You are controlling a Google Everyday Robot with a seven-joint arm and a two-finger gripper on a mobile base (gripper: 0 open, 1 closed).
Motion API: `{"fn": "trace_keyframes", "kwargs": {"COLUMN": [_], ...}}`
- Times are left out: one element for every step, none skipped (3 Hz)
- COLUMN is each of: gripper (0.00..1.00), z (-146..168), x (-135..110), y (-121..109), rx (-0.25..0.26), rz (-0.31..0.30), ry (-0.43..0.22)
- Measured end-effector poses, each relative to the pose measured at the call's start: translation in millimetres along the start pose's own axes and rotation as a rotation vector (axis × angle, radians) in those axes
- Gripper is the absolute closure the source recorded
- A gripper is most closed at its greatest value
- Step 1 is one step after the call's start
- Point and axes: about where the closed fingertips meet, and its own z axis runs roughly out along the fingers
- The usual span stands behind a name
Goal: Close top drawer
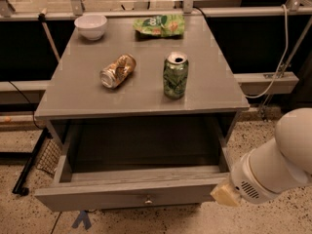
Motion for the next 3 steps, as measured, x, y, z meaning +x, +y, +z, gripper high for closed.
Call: {"fn": "trace_keyframes", "kwargs": {"gripper": [1.0, 1.0, 1.0], "z": [26.2, 26.2, 42.9], "x": [7.8, 7.8, 14.3], "y": [0.6, 0.6, -8.3], "rx": [-0.024, -0.024, -0.03], "rz": [0.026, 0.026, 0.059], "ry": [0.01, 0.01, 0.019]}}
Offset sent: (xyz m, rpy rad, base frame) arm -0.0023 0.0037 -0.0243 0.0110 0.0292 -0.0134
